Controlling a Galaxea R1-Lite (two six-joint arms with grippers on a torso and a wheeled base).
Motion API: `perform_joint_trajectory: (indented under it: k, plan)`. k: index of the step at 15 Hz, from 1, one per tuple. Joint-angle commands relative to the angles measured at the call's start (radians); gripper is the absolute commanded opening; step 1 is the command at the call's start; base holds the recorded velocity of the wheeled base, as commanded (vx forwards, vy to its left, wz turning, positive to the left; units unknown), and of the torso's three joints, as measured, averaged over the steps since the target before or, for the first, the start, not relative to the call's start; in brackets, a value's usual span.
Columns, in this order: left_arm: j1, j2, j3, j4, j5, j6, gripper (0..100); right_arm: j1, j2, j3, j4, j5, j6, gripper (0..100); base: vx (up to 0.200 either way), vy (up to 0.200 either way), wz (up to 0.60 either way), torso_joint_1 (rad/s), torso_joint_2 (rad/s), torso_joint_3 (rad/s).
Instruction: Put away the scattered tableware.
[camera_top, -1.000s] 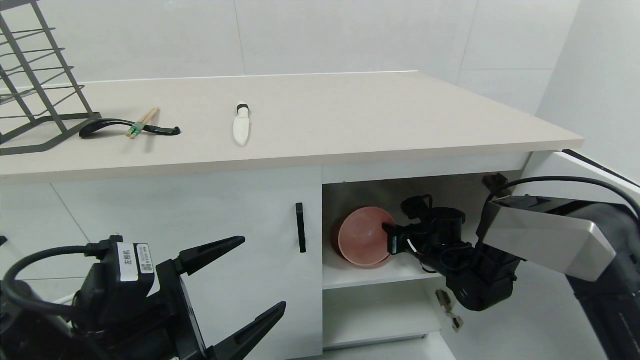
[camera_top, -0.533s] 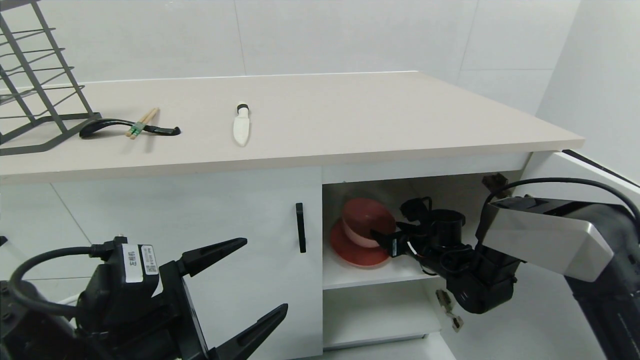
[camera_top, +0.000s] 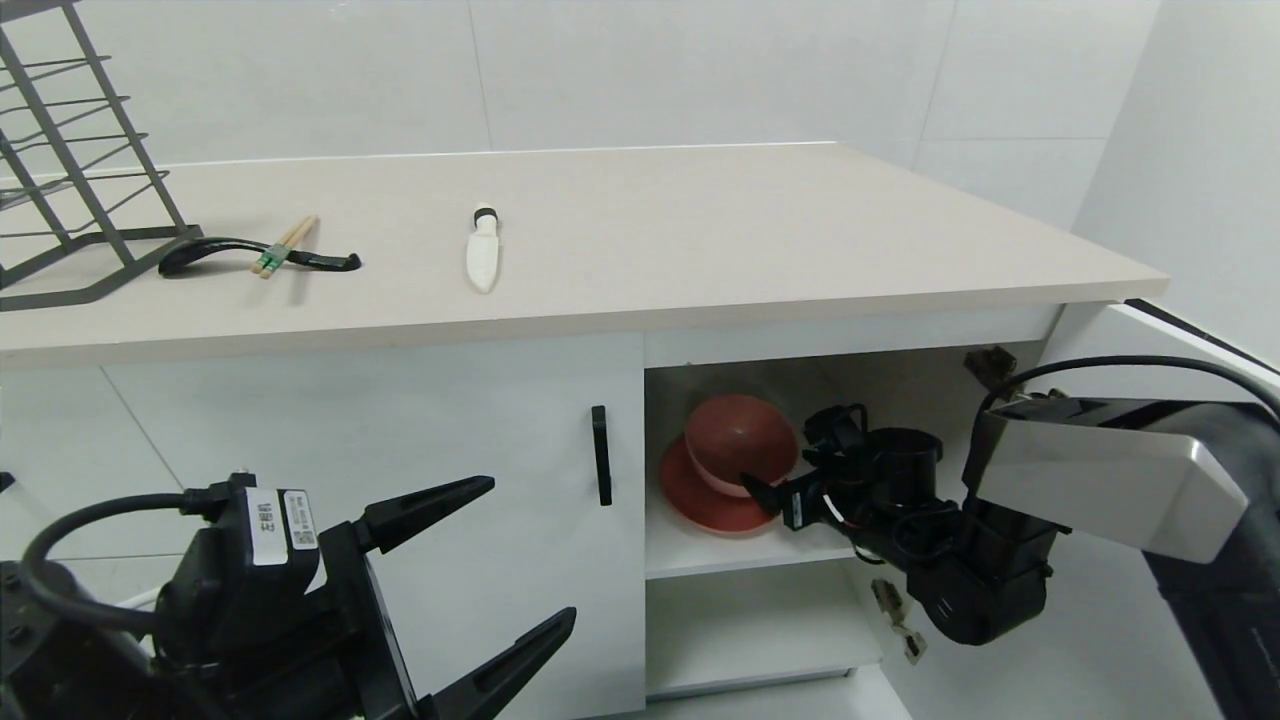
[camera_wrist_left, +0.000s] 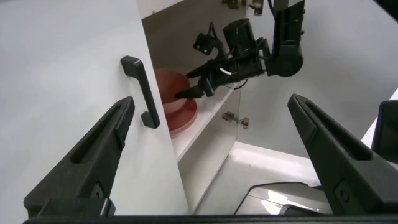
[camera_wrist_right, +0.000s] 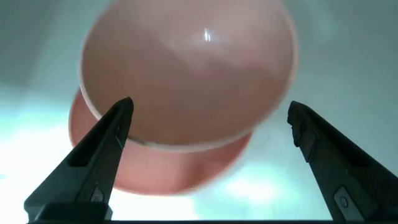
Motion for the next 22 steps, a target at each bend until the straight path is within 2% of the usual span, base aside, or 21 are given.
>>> perform_joint_trajectory:
  k: [1, 2, 7, 9, 11, 14, 18, 19, 20, 21, 22]
  plan:
    - [-0.002, 0.002, 0.0, -0.001, 0.0, 0.0, 100, 0.002, -0.049, 0.057, -0.032, 0.002, -0.014, 100, 0.0, 0.0, 0.0, 0.0, 0.0, 0.0]
    - [0.0, 0.001, 0.0, -0.001, 0.0, 0.0, 100, 0.011, -0.084, 0.078, -0.073, 0.002, -0.014, 100, 0.0, 0.0, 0.0, 0.0, 0.0, 0.0]
    - [-0.002, 0.002, 0.0, -0.001, 0.0, 0.0, 100, 0.071, -0.234, 0.184, -0.082, -0.001, -0.016, 100, 0.0, 0.0, 0.0, 0.0, 0.0, 0.0]
    - [-0.002, 0.004, 0.0, -0.001, 0.0, 0.0, 100, 0.114, -0.297, 0.298, -0.119, -0.006, -0.019, 100, 0.0, 0.0, 0.0, 0.0, 0.0, 0.0]
    - [0.0, 0.001, 0.0, -0.001, 0.0, 0.0, 100, 0.138, -0.346, 0.454, -0.222, -0.01, -0.038, 100, 0.0, 0.0, 0.0, 0.0, 0.0, 0.0]
    - [0.0, 0.002, 0.0, -0.001, 0.0, 0.0, 100, 0.14, -0.489, 0.677, -0.222, -0.041, -0.116, 100, 0.0, 0.0, 0.0, 0.0, 0.0, 0.0]
    - [0.005, 0.002, 0.0, -0.001, 0.001, 0.0, 100, 0.129, -0.872, 0.786, -0.222, -0.037, -0.131, 100, 0.0, 0.0, 0.0, 0.0, 0.0, 0.0]
    - [0.008, -0.007, 0.0, -0.001, 0.024, 0.0, 100, 0.112, -0.972, 0.786, -0.185, -0.04, -0.154, 100, 0.0, 0.0, 0.0, 0.0, 0.0, 0.0]
    - [0.001, -0.039, 0.0, -0.001, 0.084, 0.0, 100, 0.059, -1.11, 0.786, -0.111, -0.029, -0.168, 100, 0.0, 0.0, 0.0, 0.0, 0.0, 0.0]
    - [-0.006, -0.096, 0.0, -0.001, 0.144, 0.0, 100, 0.028, -1.231, 0.786, 0.008, -0.021, -0.185, 100, 0.0, 0.0, 0.0, 0.0, 0.0, 0.0]
    - [-0.009, -0.142, 0.0, -0.001, 0.172, -0.002, 100, 0.017, -1.337, 0.786, 0.131, -0.007, -0.196, 100, 0.0, 0.0, 0.0, 0.0, 0.0, 0.0]
